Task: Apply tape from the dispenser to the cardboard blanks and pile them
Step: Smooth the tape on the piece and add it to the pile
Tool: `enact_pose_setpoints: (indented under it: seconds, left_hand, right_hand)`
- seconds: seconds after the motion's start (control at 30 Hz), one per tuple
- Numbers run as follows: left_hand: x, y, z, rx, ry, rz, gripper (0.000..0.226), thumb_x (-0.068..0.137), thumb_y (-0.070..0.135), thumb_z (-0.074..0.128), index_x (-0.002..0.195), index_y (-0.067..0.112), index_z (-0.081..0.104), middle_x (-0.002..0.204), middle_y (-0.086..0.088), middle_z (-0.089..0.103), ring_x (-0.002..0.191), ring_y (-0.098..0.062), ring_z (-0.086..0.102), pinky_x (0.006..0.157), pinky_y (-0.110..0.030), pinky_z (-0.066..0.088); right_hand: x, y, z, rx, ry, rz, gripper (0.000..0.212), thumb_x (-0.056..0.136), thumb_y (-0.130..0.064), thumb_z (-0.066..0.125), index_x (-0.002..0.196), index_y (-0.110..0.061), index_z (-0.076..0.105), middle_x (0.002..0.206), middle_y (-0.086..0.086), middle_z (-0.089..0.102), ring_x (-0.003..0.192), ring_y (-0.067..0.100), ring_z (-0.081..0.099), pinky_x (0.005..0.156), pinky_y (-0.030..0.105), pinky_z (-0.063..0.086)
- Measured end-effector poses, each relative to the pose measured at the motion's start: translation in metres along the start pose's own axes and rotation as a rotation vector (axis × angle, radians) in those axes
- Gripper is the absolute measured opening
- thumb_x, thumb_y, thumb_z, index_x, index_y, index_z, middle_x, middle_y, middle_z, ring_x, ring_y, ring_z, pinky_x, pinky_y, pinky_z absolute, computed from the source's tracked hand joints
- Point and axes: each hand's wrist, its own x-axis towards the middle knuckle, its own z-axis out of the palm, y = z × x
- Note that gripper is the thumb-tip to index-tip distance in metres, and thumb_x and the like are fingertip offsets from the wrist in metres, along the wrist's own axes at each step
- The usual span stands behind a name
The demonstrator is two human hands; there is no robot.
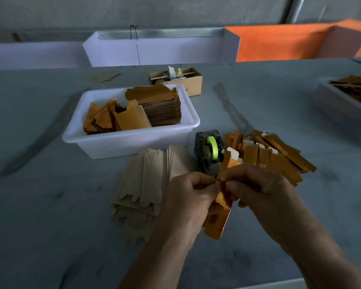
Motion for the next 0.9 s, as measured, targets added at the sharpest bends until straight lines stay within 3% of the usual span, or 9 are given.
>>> enact_pose_setpoints:
  seconds: [0.13, 0.33, 0.5, 0.67, 0.83, 0.9]
  left_hand:
    - [0.0, 0.0, -0.001, 0.012, -0.023, -0.01, 0.01, 0.085, 0.015, 0.068, 0.077, 0.019, 0.069, 0.076, -0.004, 0.074, 0.069, -0.016, 0.072, 0.067, -0.03, 0.06]
    - [-0.001, 0.003, -0.003, -0.044, -0.103, -0.073, 0.01, 0.089, 0.012, 0.063, 0.082, 0.01, 0.071, 0.078, -0.007, 0.074, 0.072, -0.017, 0.073, 0.065, -0.024, 0.059]
    - [-0.003, 0.004, -0.004, -0.085, -0.137, -0.096, 0.024, 0.086, 0.03, 0.066, 0.085, 0.006, 0.07, 0.081, -0.009, 0.074, 0.075, -0.017, 0.073, 0.065, -0.023, 0.058]
    - [-0.004, -0.001, 0.0, -0.058, -0.048, -0.063, 0.013, 0.092, 0.014, 0.059, 0.084, 0.008, 0.069, 0.081, -0.008, 0.072, 0.072, -0.016, 0.072, 0.064, -0.024, 0.058]
    - [-0.006, -0.006, 0.009, 0.137, 0.135, 0.111, 0.021, 0.091, 0.014, 0.061, 0.072, 0.021, 0.067, 0.065, 0.003, 0.07, 0.063, -0.012, 0.07, 0.066, -0.036, 0.06]
    - [-0.009, -0.007, 0.014, 0.274, 0.213, 0.212, 0.02, 0.09, 0.019, 0.062, 0.071, 0.024, 0.064, 0.065, 0.006, 0.067, 0.065, -0.004, 0.067, 0.062, -0.022, 0.056]
  right_hand:
    - [0.003, 0.001, 0.0, -0.012, 0.071, 0.024, 0.021, 0.077, -0.021, 0.068, 0.086, -0.025, 0.05, 0.072, -0.003, 0.067, 0.068, 0.003, 0.065, 0.056, 0.017, 0.047]
    - [0.005, 0.0, -0.001, -0.09, 0.044, 0.06, 0.025, 0.076, -0.022, 0.07, 0.084, -0.026, 0.047, 0.072, -0.001, 0.066, 0.068, 0.002, 0.064, 0.056, 0.018, 0.05]
    - [0.005, -0.003, 0.001, -0.136, 0.042, 0.072, 0.026, 0.079, -0.022, 0.069, 0.083, -0.03, 0.044, 0.072, -0.004, 0.063, 0.066, -0.002, 0.064, 0.052, 0.011, 0.049]
    - [0.004, -0.007, 0.005, -0.246, 0.07, 0.051, 0.026, 0.081, -0.023, 0.069, 0.085, -0.029, 0.044, 0.074, -0.005, 0.062, 0.065, 0.004, 0.063, 0.059, 0.015, 0.053]
    - [0.001, -0.015, 0.011, -0.365, 0.182, 0.042, 0.024, 0.084, -0.028, 0.066, 0.095, -0.025, 0.045, 0.074, -0.009, 0.058, 0.063, 0.001, 0.057, 0.048, 0.013, 0.045]
    - [0.0, -0.016, 0.012, -0.382, 0.209, 0.05, 0.026, 0.084, -0.031, 0.066, 0.098, -0.025, 0.045, 0.076, -0.01, 0.059, 0.066, 0.002, 0.057, 0.054, 0.014, 0.045]
